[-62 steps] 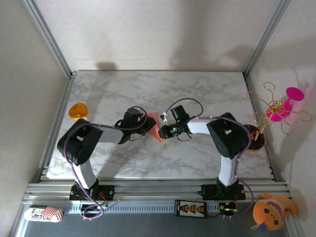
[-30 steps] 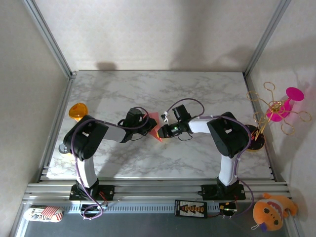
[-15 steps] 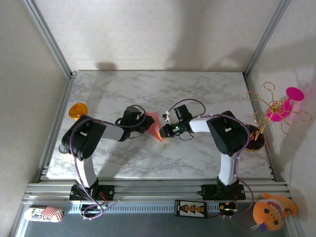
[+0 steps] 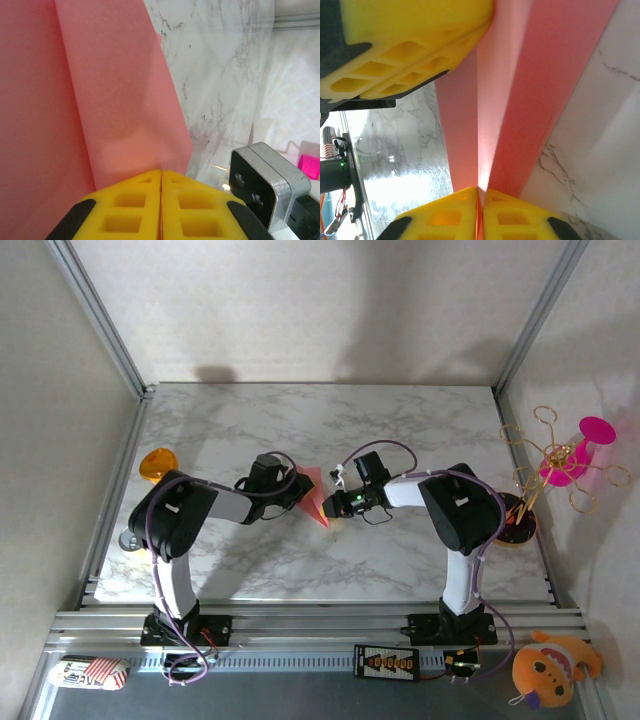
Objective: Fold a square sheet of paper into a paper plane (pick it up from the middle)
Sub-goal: Fourth fold the wing at the center of the table.
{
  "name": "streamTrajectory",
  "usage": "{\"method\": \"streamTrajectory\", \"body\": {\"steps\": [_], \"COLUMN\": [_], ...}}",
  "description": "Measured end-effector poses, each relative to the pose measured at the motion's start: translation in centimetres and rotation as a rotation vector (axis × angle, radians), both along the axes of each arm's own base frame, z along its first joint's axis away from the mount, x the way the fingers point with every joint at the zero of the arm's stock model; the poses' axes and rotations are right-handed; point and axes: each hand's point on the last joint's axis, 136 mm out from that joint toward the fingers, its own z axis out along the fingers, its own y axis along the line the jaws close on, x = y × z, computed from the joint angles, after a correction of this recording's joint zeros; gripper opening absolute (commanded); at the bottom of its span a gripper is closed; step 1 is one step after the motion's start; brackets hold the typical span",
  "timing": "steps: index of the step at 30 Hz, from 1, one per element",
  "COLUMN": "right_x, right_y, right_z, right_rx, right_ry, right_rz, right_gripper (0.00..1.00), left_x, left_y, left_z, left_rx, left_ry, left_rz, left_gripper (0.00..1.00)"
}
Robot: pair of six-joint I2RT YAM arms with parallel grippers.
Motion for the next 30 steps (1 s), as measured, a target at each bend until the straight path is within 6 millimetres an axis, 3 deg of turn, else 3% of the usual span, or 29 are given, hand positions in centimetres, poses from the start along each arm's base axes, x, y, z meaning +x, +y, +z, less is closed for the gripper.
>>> {"method": "streamTrajectory", "body": {"steps": [13, 30], "right_x": [-0.1, -0.1], "right_y": [0.1, 0.0], "right_z": [0.2, -0.1], "right_rx": [0.013, 0.008], "right_ry": [0.012, 0.036], "right_rz": [0.006, 0.000], "right_gripper": [0.17, 0.11], "left_x": [0.3, 0.1], "left_y": [-0.2, 0.1], "left_z": [-0.6, -1.9], "left_rx": [0.034, 0.059], "left_ry": [0.014, 0.043], "left_rz": [-0.008, 0.003], "left_gripper": [0.07, 0.07]}}
